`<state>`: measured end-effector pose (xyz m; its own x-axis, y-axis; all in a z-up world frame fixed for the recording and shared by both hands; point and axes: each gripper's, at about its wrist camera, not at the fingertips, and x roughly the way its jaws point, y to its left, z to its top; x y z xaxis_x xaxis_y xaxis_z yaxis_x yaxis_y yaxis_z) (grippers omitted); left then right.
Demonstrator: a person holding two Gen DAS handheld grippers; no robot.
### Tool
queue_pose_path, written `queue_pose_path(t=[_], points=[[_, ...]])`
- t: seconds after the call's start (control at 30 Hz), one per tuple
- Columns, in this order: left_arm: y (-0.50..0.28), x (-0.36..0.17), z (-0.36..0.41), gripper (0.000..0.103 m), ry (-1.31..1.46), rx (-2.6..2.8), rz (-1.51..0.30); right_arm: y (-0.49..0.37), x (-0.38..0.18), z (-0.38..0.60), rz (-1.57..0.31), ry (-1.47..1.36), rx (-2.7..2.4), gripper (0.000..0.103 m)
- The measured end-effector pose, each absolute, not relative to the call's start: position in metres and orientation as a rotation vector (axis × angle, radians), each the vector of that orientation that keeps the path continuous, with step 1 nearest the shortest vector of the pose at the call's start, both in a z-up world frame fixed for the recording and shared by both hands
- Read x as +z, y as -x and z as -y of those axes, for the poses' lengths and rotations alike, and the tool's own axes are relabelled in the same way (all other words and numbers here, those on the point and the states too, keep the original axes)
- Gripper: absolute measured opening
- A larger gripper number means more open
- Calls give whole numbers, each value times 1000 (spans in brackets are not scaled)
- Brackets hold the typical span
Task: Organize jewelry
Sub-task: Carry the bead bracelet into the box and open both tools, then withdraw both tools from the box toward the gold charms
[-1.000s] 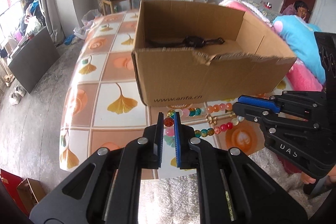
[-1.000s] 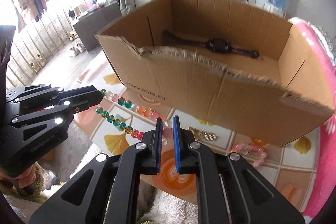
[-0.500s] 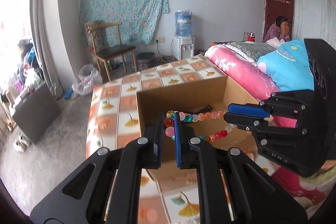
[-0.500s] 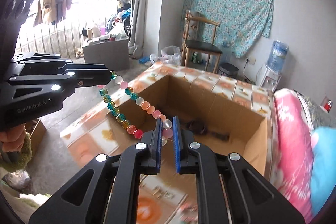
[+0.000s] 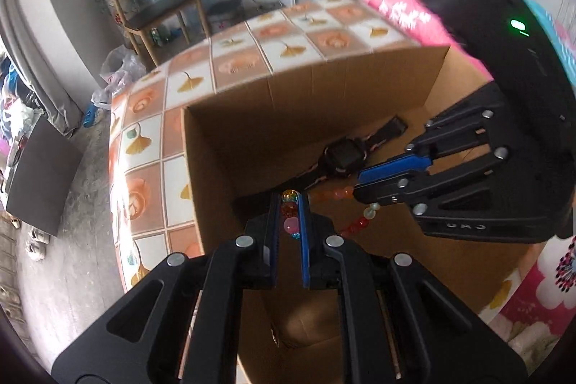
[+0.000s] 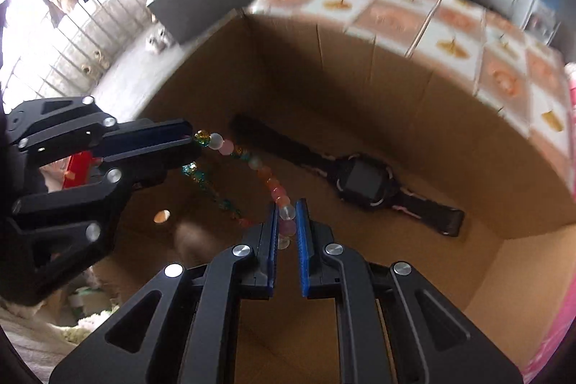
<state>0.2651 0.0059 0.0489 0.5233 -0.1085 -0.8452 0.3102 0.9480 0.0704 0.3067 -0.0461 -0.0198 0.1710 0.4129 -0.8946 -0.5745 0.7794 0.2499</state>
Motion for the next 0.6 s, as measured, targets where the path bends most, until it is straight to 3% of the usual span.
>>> queue_pose_path(t=[0.27,0.43,0.47,0.53,0.6], points=[[-272,33,-7,10,-283,-250,-1070,-329,-60,32,-1391,190,722,10],[-268,42,-12,21,-255,-240,-1048,-332,-68,42,-1437,144,692,12],[-266,45,-13,22,-250,-237,-1036,-332,-66,45,-1433,124,692,15],[-258,55,-15,28,-235,-231,-1001,-330,-57,51,-1406,102,684,29],[-249,65,-17,37,-225,-223,-963,-326,-44,56,-1360,102,675,34]])
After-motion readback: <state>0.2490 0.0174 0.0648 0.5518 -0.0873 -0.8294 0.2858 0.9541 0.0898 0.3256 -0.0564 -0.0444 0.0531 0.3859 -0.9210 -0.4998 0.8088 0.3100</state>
